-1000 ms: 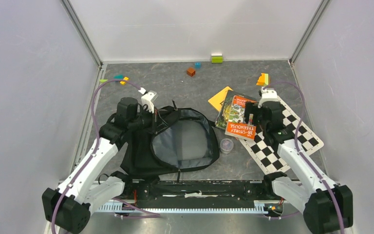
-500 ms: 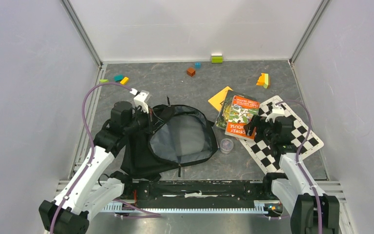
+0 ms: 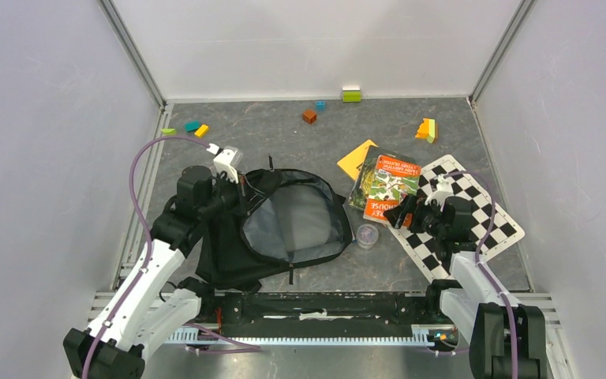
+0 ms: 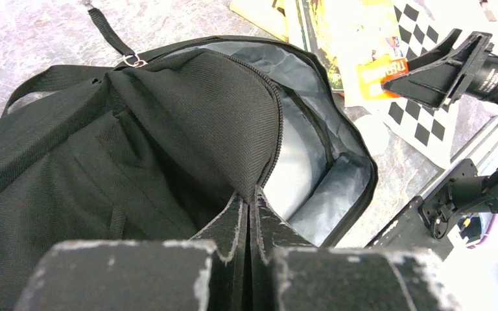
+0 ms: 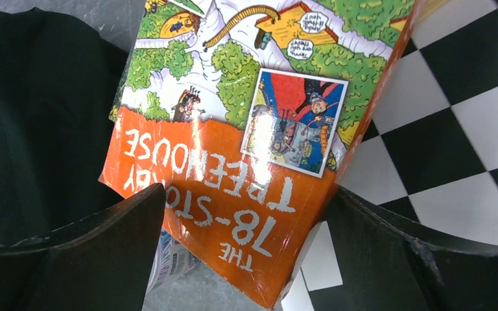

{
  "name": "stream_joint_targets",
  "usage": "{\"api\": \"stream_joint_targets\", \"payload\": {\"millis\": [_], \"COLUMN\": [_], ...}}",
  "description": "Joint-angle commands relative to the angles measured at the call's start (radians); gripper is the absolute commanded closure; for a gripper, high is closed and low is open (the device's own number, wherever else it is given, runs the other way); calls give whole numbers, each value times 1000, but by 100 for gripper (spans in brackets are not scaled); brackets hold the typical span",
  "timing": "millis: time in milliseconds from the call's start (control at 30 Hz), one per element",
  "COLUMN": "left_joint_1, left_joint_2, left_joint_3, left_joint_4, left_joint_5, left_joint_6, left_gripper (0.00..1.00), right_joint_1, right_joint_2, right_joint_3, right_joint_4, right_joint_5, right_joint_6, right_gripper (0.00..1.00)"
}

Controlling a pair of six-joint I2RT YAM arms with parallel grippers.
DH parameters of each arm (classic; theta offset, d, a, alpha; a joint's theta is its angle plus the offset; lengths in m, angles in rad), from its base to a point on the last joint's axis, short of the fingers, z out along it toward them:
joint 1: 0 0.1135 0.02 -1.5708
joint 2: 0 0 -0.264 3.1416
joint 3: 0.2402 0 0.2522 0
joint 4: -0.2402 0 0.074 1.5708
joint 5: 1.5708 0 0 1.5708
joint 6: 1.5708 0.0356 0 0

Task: Pack the student bag
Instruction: Pick up the book from the center of the board.

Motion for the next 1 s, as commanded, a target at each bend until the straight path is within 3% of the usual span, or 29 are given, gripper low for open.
{"api": "stream_joint_targets", "payload": {"millis": [0,67,233,367,433,600,967], "left_joint_1": [9,9,8,9,9,8,8], "left_joint_2": [-5,-15,-52,-69,-67,-65,-72], "left_joint_3": [-9,-17,-25,-27,-27,-27,-40], "left_joint_4": [106,120,119,115,115,119,151], "left_joint_5": [51,61,47,20,19,39,74], "left_joint_6": [-41,-46,-46,-38,-40,-43,-49], "left_gripper": [98,98,98,98,98,98,98], "right_joint_1": [-2,-1,-2,-2,-3,-2,-2], "right_joint_2": [45,55,-14,-92,-122,-194,-291], "right_joint_3": [-26,-34,-22,48,85,145,400], "right_joint_4": [-35,-33,-76,-202,-271,-352,-431], "right_joint_5": [-53,-62,-28,35,77,98,105], "right_joint_6": [15,8,16,7,2,8,-29], "right_gripper": [9,23,42,67,73,99,100]}}
